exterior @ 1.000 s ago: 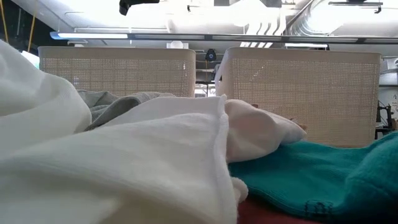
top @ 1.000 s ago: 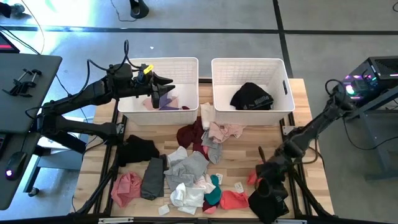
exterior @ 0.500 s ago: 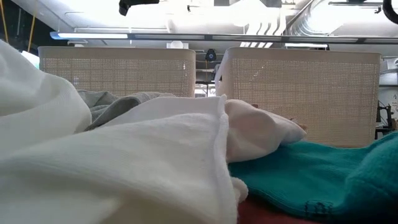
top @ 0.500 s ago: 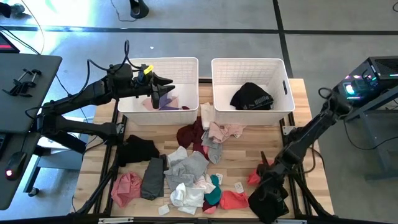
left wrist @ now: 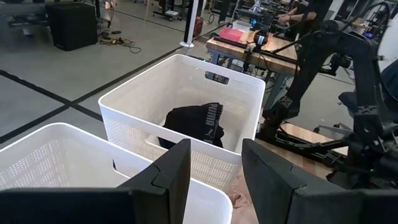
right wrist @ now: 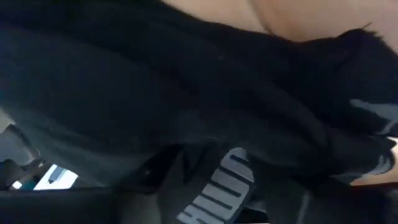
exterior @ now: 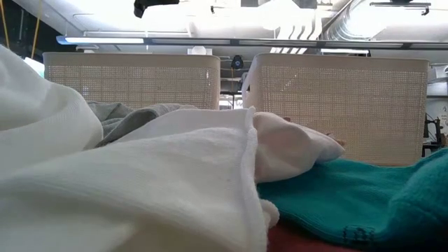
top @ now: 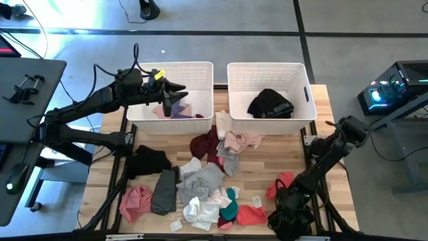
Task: Sort clothes
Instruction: Put the black underwear into the right white laundry bin
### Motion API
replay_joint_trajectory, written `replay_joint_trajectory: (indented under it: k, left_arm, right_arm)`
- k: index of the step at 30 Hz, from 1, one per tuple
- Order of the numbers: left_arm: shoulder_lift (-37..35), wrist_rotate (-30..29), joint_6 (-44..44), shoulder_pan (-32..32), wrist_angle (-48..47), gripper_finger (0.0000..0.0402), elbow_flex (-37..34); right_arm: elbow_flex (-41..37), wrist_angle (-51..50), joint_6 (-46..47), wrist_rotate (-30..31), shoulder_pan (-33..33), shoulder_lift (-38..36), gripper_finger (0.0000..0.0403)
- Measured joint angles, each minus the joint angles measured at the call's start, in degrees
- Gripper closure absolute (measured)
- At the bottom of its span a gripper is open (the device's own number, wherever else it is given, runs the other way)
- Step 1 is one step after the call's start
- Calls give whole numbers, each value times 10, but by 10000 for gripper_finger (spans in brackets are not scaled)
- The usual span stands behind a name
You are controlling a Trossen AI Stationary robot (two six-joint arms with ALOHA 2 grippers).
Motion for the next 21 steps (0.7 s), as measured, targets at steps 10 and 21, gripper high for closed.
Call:
replay_joint_trajectory:
  k: [10, 21]
  left_arm:
    - [0, -9, 0, 0, 1, 270, 0]
    - [0, -9, 0, 0, 1, 270, 0]
  right_arm:
    - [9, -11, -6, -9, 0, 21, 384]
    - [1, -11, 12, 80, -3, -144, 399]
